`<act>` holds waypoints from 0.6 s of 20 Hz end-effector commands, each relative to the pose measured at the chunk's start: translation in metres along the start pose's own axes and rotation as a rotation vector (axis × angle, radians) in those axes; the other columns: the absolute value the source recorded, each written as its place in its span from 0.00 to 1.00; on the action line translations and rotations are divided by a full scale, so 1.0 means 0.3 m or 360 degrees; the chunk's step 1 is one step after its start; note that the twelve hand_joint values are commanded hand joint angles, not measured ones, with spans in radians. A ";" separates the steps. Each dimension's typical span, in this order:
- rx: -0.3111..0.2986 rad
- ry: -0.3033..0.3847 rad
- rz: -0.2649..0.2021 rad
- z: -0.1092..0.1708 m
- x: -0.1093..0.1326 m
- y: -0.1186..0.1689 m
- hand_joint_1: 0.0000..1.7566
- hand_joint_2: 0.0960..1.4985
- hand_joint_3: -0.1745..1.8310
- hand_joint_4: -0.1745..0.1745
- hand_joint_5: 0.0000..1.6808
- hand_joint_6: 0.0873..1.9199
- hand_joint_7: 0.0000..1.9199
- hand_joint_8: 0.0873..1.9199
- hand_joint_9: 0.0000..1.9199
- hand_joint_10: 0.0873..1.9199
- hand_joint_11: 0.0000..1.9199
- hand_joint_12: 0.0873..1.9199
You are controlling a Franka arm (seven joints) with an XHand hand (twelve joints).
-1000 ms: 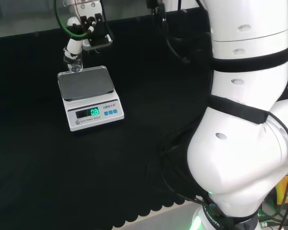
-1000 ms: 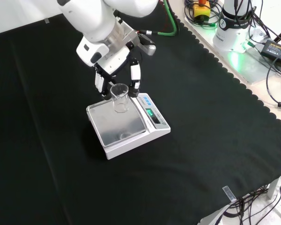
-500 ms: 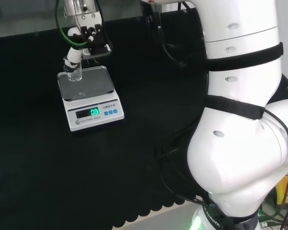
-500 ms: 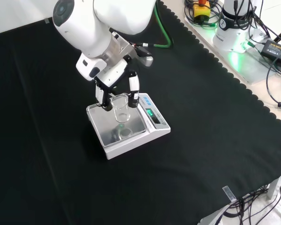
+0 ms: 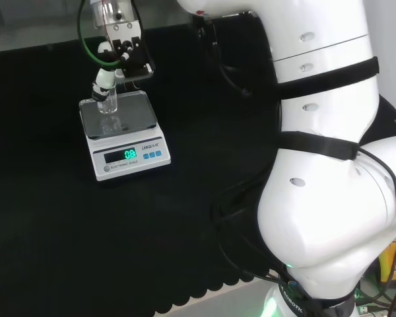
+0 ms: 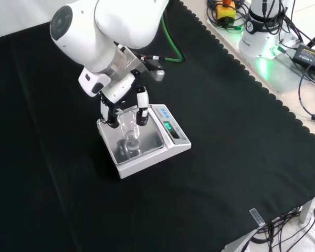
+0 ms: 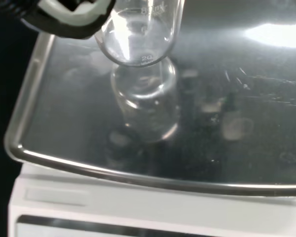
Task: Put the beaker on the electronic balance.
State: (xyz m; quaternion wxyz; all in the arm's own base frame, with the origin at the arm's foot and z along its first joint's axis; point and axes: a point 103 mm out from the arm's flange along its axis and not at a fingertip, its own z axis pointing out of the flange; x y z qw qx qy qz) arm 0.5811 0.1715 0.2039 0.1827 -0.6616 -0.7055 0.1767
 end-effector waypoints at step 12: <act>0.0055 0.0025 0.0147 0.051 -0.100 0.039 0.57 0.44 0.36 0.06 0.59 0.33 0.54 0.35 0.75 0.00 0.76 0.30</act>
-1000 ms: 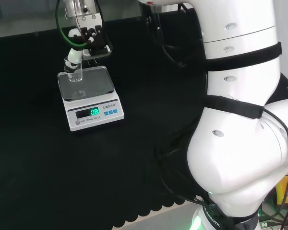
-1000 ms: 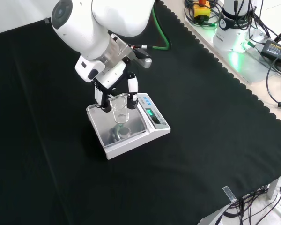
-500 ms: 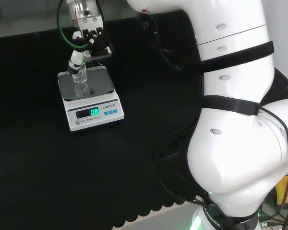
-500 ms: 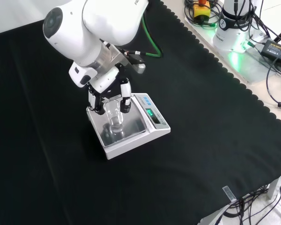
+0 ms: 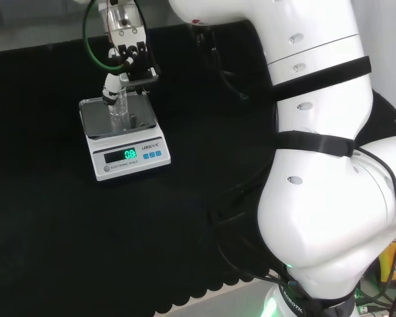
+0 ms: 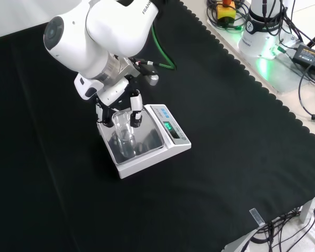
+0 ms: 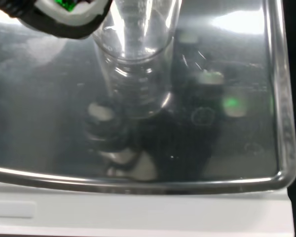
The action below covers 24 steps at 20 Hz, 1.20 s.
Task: Put the beaker on the electronic balance.
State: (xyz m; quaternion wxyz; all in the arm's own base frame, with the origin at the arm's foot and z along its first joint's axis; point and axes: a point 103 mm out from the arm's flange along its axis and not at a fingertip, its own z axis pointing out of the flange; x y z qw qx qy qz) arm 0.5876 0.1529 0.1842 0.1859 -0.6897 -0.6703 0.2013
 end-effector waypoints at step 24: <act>-0.0053 -0.0110 0.0026 -0.006 0.040 -0.033 0.56 0.43 0.36 0.07 0.57 0.35 0.52 0.37 0.74 0.00 0.75 0.31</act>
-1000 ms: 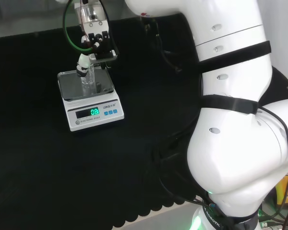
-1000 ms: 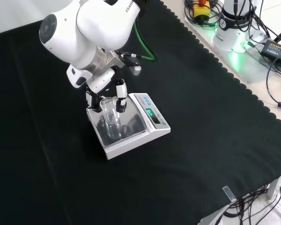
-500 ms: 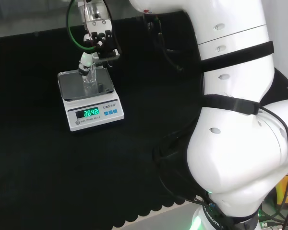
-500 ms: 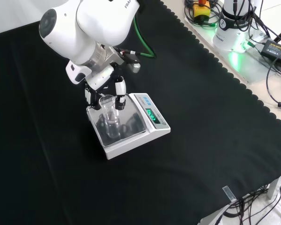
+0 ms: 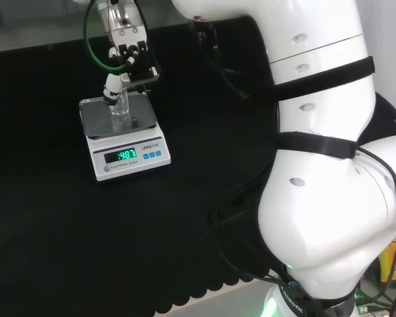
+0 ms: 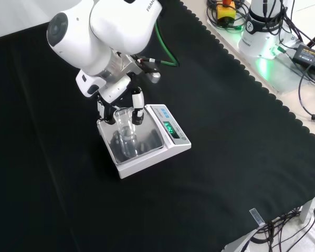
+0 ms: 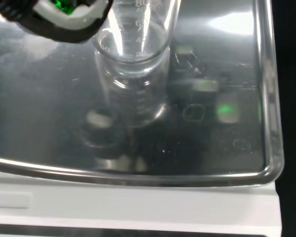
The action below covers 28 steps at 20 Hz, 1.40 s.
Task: Put the beaker on the electronic balance.
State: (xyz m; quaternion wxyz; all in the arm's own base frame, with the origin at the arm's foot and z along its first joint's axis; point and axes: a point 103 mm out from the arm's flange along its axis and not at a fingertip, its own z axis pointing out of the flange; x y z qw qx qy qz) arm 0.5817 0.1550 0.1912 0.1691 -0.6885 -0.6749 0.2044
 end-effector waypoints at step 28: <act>-0.0072 -0.0164 0.0056 0.015 0.030 -0.029 0.41 0.35 0.27 0.31 0.32 0.53 0.44 0.39 0.60 0.00 0.51 0.53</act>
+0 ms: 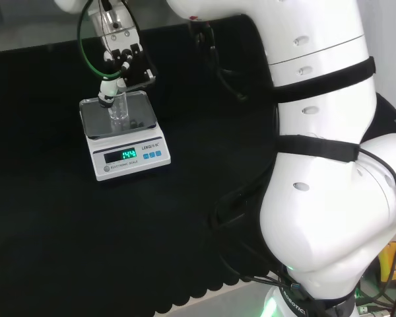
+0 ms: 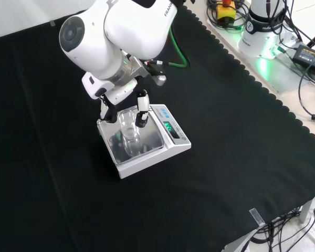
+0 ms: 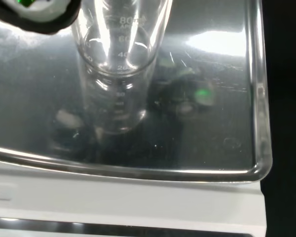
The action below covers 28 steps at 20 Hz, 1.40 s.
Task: Put the beaker on the electronic balance.
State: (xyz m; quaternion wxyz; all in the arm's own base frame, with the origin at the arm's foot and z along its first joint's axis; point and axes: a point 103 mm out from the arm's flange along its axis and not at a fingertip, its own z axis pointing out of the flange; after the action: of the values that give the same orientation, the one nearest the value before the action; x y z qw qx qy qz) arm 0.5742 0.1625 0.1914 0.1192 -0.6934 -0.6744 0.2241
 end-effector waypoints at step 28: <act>-0.0221 0.0160 0.0197 -0.073 -0.354 -0.428 0.32 0.41 0.17 0.37 0.27 0.45 0.32 0.40 0.47 0.00 0.35 0.63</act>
State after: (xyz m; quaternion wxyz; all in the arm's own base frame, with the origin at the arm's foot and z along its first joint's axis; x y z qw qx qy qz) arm 0.5076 0.1055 0.2735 0.0831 -0.7276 -0.6548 0.1868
